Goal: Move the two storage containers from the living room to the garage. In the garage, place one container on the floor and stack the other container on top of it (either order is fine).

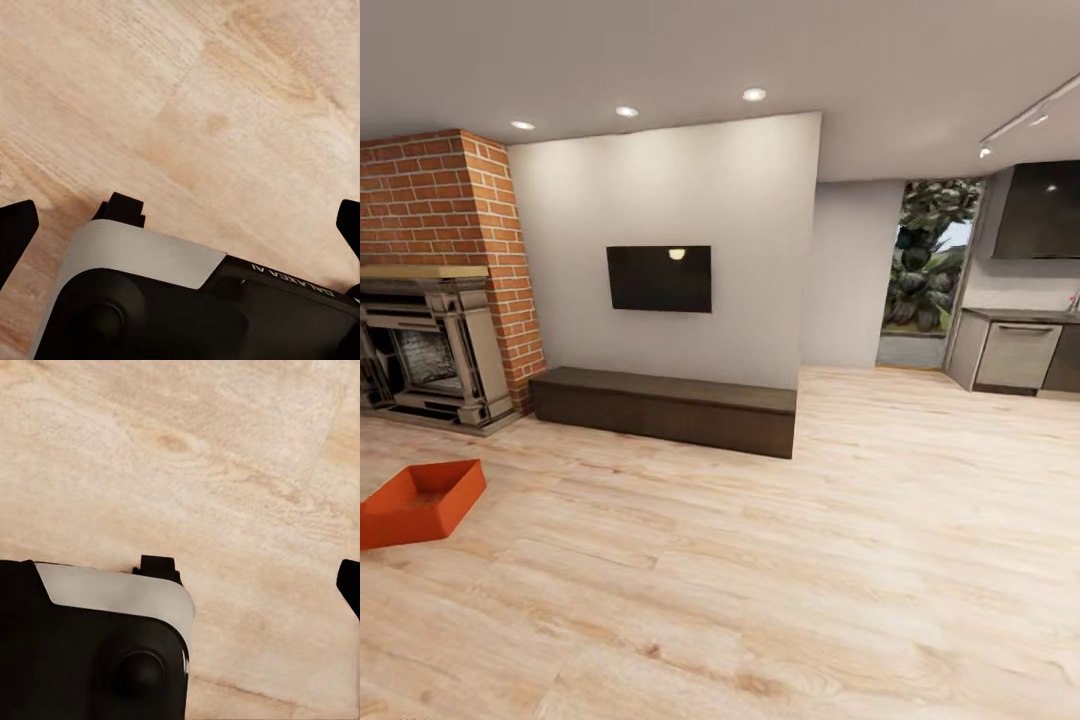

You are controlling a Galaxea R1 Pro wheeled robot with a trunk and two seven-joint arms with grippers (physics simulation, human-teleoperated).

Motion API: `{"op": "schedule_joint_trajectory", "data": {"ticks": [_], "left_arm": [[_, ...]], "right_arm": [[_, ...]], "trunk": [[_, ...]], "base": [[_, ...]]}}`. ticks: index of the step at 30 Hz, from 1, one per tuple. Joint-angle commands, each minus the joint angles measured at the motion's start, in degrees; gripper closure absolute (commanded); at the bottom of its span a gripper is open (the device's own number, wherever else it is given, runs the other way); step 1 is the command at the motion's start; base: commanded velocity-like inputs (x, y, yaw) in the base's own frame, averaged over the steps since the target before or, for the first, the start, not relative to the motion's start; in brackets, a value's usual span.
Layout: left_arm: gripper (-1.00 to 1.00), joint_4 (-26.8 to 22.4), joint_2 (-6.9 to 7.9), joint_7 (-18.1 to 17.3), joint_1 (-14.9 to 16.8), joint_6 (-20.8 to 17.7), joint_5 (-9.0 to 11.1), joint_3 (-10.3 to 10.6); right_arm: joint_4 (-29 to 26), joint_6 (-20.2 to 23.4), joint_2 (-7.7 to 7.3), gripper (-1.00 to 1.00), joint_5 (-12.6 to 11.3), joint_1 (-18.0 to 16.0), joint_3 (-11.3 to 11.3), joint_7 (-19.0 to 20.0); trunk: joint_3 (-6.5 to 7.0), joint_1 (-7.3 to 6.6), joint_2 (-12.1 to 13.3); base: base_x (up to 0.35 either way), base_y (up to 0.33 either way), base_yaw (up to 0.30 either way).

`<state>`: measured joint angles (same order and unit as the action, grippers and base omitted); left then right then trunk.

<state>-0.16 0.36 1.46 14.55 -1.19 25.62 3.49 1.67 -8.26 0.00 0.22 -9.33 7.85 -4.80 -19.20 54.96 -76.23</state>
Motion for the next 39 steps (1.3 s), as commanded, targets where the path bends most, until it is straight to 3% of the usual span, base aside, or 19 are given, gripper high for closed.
{"op": "schedule_joint_trajectory", "data": {"ticks": [1, 32, 39], "left_arm": [[-1.00, 0.0, -0.01, 0.2, 0.0, -0.1, 0.4, 0.4], [-1.00, 0.0, -0.01, 0.2, 0.0, -0.1, 0.4, 0.4], [-1.00, 0.0, -0.05, 0.2, 0.0, -0.1, 0.4, 0.4]], "right_arm": [[0.2, -0.3, -0.01, -1.00, 0.0, -0.1, 0.4, -0.2], [0.2, -0.9, 0.09, -1.00, -0.4, -0.1, 0.2, -1.1], [0.2, -0.9, -0.39, -1.00, -0.2, -0.1, 0.2, -1.0]], "trunk": [[-0.07, 0.04, 0.0], [-0.07, 0.04, 0.0], [-0.07, 0.04, 0.0]], "base": [[0.322, 0.000, 0.294], [0.322, 0.000, 0.299], [0.322, 0.000, 0.076]]}}
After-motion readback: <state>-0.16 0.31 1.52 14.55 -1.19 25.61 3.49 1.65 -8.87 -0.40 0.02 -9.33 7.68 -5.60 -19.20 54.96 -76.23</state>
